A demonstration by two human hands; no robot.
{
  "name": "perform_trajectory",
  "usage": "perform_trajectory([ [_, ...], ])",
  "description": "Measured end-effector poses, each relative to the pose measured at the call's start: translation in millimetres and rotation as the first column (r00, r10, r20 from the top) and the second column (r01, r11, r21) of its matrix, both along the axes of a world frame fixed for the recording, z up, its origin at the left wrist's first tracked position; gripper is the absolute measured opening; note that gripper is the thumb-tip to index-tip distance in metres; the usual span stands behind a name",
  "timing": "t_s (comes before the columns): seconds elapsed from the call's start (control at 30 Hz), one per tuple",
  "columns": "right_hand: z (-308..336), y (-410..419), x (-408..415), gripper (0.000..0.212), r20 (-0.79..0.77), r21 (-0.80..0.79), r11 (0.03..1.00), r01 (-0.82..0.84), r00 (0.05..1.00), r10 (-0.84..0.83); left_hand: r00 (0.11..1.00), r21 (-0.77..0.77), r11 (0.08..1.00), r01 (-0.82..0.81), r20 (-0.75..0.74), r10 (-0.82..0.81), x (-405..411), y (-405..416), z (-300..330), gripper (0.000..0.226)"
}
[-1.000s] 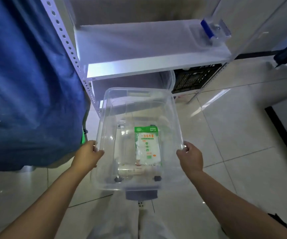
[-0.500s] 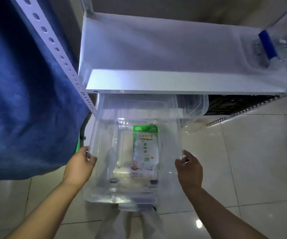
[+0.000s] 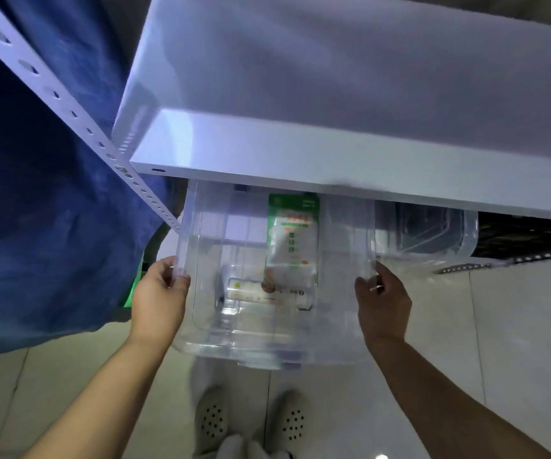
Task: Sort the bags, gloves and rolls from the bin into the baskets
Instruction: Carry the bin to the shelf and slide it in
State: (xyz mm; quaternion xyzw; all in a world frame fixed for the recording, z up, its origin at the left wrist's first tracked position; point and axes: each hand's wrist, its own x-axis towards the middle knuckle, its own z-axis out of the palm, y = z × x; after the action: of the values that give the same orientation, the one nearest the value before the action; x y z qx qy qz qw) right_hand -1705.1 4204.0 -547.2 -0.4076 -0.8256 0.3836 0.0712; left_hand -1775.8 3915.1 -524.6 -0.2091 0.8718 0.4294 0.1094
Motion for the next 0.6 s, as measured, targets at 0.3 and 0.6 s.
perform_trajectory([
  [0.3, -17.5, 31.5, -63.6, 0.033, -0.083, 0.086, 0.993, -0.076, 0.993, 0.083, 0.988, 0.045, 0.999, -0.028, -0.154, 0.035, -45.9, 24.0, -15.6, 0.026],
  [0.6, -13.8, 35.1, -80.9, 0.009, -0.017, 0.133, 0.988, -0.078, 0.997, 0.081, 0.979, 0.05, 0.997, -0.06, -0.193, 0.069, -64.4, 38.3, -14.1, 0.033],
])
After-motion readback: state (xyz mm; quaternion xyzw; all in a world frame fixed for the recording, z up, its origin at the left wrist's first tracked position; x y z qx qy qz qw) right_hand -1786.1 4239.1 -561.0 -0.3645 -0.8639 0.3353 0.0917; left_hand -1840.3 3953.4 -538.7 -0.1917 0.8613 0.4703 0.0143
